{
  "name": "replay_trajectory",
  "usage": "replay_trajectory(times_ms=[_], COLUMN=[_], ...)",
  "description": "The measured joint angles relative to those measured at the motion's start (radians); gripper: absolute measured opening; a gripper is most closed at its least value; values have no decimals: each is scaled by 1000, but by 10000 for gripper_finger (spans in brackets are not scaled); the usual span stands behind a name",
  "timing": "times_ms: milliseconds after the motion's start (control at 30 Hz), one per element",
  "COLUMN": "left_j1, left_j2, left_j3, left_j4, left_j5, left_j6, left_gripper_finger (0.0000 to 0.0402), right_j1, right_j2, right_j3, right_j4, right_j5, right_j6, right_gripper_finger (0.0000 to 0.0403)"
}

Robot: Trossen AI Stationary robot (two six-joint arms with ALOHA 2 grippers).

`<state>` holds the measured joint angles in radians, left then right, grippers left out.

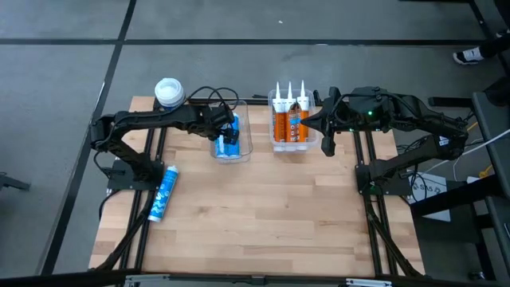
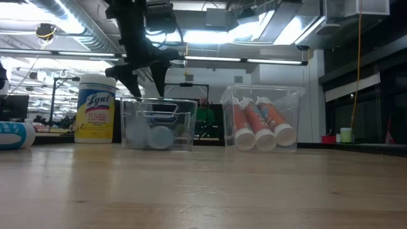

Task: Pick & place silicon tubes, Sealant and Lysol wipes
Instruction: Put the blue sealant into the left transparent bin

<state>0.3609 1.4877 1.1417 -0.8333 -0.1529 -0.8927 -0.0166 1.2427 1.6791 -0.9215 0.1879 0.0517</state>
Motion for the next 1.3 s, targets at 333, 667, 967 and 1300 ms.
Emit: replay_trajectory(times_ms=[333, 667, 967, 1300], left_j1=[3, -138, -375, -535], left_j2=[-48, -204, -274, -237], left_j3=[0, 0, 0, 0], left_j4=[4, -44, -335, -536], left_j5=[1, -10, 65, 92], left_j6=[24, -20, -201, -258], left_gripper_finger=[297, 285, 283, 283], right_j1=[0, 0, 0, 0], right_j2=[0, 0, 0, 0], right_j3=[0, 0, 0, 0], right_j4=[0, 0, 0, 3], right_j5=[0, 0, 1, 3], right_j6=[-1, 23, 19, 15], right_gripper_finger=[12, 12, 12, 12])
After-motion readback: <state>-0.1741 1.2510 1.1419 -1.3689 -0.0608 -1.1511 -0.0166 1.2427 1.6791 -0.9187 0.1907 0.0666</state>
